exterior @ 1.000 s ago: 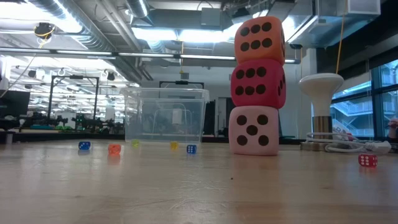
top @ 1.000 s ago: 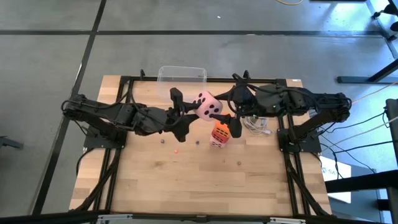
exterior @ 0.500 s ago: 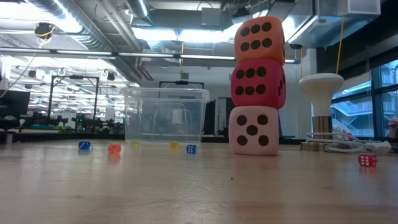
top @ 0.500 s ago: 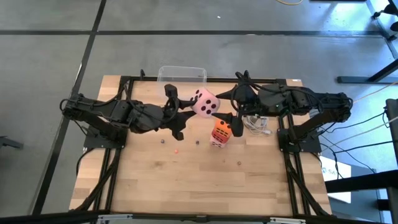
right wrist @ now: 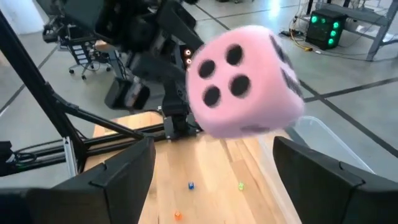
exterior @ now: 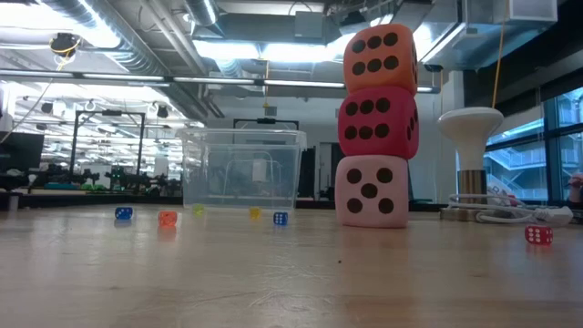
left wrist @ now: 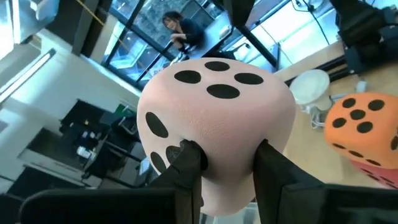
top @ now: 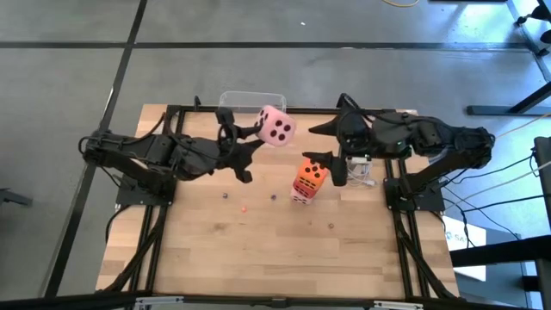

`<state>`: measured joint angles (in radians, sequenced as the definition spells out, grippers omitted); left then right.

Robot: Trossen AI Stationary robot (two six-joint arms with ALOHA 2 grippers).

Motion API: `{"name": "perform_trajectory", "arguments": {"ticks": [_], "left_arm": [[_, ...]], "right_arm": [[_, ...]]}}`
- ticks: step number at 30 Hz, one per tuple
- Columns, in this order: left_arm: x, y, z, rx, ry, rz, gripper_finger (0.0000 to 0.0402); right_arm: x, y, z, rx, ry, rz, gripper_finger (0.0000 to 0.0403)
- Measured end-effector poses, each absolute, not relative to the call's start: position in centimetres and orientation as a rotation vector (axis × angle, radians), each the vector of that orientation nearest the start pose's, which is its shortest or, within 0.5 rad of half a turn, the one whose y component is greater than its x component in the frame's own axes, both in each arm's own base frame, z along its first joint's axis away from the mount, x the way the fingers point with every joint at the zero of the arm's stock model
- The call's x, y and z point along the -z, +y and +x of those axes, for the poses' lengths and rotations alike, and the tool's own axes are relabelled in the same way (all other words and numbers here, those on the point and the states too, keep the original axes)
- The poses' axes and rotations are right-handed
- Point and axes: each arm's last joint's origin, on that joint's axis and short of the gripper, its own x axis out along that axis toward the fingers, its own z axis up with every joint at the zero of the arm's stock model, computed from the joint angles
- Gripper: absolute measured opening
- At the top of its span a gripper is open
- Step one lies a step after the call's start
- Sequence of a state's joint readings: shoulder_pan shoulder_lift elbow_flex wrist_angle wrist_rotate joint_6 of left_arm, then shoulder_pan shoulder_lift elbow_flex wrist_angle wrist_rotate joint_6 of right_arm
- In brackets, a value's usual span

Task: Pick & Place Dice
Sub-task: Put the top large pink dice into the transparent bin

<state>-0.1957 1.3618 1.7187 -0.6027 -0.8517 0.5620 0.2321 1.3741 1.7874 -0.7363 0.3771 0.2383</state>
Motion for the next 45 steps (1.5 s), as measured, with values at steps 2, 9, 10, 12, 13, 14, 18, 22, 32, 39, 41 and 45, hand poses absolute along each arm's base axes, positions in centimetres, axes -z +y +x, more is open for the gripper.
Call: {"name": "perform_trajectory", "arguments": {"ticks": [2, 9, 10, 12, 13, 14, 18, 22, 32, 39, 41, 45], "left_arm": [[-48.3, -2.2, 25.3, -0.597, 0.405, 0.632, 0.0073], [-46.8, 3.0, 24.2, -0.678, 0.539, 0.396, 0.0072], [-46.6, 4.1, 24.0, -0.672, 0.551, 0.325, 0.007], [-46.0, 6.5, 23.6, -0.631, 0.562, 0.173, 0.0064], [-45.8, 7.6, 23.4, -0.607, 0.56, 0.102, 0.0061], [-45.5, 8.8, 23.1, -0.59, 0.56, 0.037, 0.0058], [-44.0, 13.1, 21.6, -0.626, 0.593, -0.094, 0.0053], [-41.9, 16.7, 20.3, -0.681, 0.652, -0.17, 0.0051], [-35.0, 20.5, 23.0, -0.555, 1.058, -0.077, 0.0047], [-31.7, 21.5, 25.2, -0.503, 1.253, 0.055, 0.0046], [-30.7, 21.8, 25.6, -0.462, 1.284, 0.039, 0.0043], [-28.6, 22.0, 26.4, -0.386, 1.37, 0.003, 0.0042]], "right_arm": [[-48.7, 4.8, 25.1, 0.181, 0.284, 0.157, 0.032], [-48.8, 4.7, 23.9, 0.19, 0.304, 0.228, 0.032], [-48.9, 4.7, 23.7, 0.191, 0.306, 0.242, 0.032], [-48.9, 4.8, 23.3, 0.189, 0.311, 0.258, 0.032], [-48.9, 4.8, 23.1, 0.187, 0.315, 0.264, 0.032], [-49.0, 4.8, 22.9, 0.185, 0.32, 0.267, 0.032], [-49.0, 5.2, 22.3, 0.168, 0.329, 0.274, 0.032], [-48.9, 5.7, 22.1, 0.161, 0.344, 0.27, 0.032], [-48.7, 6.4, 21.8, 0.156, 0.358, 0.281, 0.032], [-48.7, 6.5, 21.7, 0.152, 0.362, 0.286, 0.032], [-48.7, 6.5, 21.7, 0.155, 0.363, 0.296, 0.032], [-48.7, 6.5, 21.7, 0.156, 0.363, 0.305, 0.032]]}}
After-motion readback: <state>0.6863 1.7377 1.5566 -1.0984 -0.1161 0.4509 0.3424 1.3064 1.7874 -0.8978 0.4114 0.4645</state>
